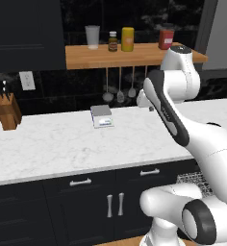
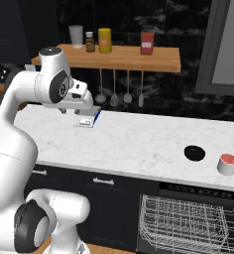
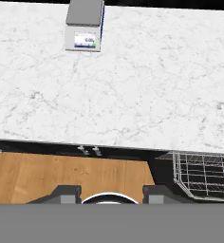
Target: Pick up the cup and bowl from the counter, place them in the dishwasher, and close the dishwasher door.
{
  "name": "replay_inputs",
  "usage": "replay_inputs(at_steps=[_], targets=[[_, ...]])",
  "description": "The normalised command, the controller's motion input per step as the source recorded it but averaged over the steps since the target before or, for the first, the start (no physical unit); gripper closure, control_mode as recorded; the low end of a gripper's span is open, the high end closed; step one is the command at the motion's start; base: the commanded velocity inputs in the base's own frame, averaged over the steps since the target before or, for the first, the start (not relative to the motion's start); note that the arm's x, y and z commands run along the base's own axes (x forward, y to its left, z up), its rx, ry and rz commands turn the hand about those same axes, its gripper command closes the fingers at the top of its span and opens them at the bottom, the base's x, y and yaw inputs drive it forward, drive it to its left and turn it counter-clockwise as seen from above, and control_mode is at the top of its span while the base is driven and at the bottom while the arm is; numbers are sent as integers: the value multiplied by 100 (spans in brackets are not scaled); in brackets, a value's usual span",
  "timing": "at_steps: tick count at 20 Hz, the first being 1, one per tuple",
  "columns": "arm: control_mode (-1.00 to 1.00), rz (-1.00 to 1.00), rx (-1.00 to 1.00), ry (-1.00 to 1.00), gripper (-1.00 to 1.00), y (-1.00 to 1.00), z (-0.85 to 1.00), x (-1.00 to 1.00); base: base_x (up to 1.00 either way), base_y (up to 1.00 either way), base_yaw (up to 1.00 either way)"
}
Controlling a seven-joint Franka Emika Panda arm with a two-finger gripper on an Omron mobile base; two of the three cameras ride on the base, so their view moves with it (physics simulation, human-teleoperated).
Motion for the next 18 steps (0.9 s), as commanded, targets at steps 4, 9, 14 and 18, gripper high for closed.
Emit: replay_inputs(at_steps=[4, 9, 14, 18], targets=[[-100, 0, 0, 0, -100, -7, 0, 0, 0, 0, 0], [-100, 0, -9, -1, -100, -44, -11, 8, 0, 0, 0], [-100, -9, -9, 0, -100, -99, -27, 15, 0, 0, 0], [-100, -24, -7, 0, -100, -100, -15, 0, 0, 0, 0]])
